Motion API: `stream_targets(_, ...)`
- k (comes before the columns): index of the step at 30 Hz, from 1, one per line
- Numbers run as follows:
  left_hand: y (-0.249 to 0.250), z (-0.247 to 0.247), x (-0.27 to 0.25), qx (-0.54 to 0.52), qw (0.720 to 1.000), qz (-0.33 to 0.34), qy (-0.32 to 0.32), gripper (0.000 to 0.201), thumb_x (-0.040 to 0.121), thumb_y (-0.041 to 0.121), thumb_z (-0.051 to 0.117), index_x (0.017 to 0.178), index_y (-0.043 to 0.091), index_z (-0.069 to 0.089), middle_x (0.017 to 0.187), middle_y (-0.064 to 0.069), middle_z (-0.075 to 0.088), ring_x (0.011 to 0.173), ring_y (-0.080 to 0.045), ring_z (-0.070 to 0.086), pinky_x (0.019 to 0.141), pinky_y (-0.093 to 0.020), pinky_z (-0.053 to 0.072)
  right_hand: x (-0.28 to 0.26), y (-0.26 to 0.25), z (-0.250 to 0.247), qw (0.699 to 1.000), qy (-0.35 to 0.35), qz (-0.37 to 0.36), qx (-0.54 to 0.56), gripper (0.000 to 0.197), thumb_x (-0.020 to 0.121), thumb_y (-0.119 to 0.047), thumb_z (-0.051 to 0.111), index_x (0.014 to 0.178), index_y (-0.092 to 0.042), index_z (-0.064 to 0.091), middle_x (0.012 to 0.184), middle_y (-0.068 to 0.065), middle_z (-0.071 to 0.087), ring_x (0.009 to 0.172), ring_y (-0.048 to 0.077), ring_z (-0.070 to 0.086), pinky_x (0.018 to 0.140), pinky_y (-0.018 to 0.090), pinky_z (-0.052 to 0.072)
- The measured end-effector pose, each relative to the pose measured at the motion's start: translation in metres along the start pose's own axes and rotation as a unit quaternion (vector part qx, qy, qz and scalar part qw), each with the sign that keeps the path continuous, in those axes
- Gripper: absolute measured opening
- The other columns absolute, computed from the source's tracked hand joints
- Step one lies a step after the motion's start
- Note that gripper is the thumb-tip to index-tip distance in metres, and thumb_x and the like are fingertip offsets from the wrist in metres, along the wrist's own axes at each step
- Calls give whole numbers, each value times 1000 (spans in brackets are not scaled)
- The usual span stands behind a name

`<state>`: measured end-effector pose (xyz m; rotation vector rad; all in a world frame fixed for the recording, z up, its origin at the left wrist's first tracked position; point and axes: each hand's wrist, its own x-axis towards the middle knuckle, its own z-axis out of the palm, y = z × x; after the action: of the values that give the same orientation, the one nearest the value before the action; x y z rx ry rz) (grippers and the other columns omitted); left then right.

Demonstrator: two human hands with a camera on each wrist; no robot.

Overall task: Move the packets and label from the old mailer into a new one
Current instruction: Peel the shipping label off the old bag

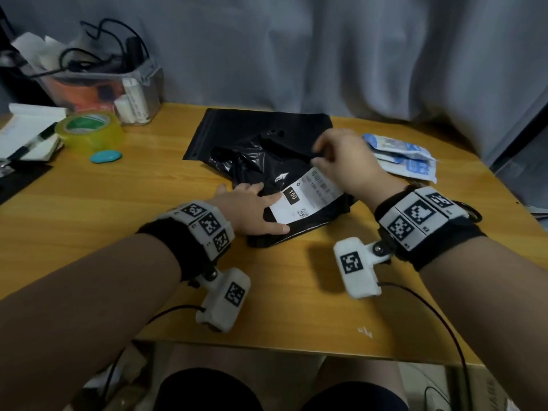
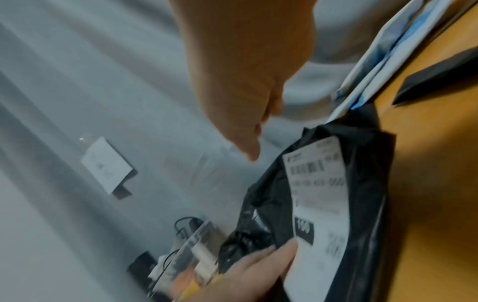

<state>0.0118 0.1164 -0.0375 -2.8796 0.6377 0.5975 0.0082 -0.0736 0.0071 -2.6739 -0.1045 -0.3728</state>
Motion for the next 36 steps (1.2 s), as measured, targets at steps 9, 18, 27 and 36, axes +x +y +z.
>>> stream_targets(9,-2,1,7,-14,1000,-16,22,97,73,83,33,150,31,3,159,7,1,145,-25,5,112,-52,13,-22,-3,36,967,-251,-5,-41,33,79,-28,74,111,-21,67,94,-4,57,93,15,57,78,23,43)
stream_targets(18,-9,2,7,-3,1000,-9,15,109,66,85,42,150,30,0,159,8,-2,145,-25,5,111,-52,14,-26,-22,31,943,-276,-65,-174,43,81,-41,67,121,-28,61,113,0,63,107,22,56,89,33,48)
stream_targets(27,-7,-3,6,35,998,8,54,100,66,84,44,148,30,22,156,3,19,141,-25,15,110,-50,14,-31,-29,35,941,-263,-83,-194,25,86,-34,62,103,-18,72,101,5,67,96,27,60,81,35,51)
stream_targets(36,0,-10,11,-66,967,187,157,15,82,42,65,90,30,70,103,13,58,104,-6,51,98,-32,19,-35,-20,34,958,-232,-92,-143,19,86,-32,62,100,-27,74,94,1,70,91,21,62,75,29,49)
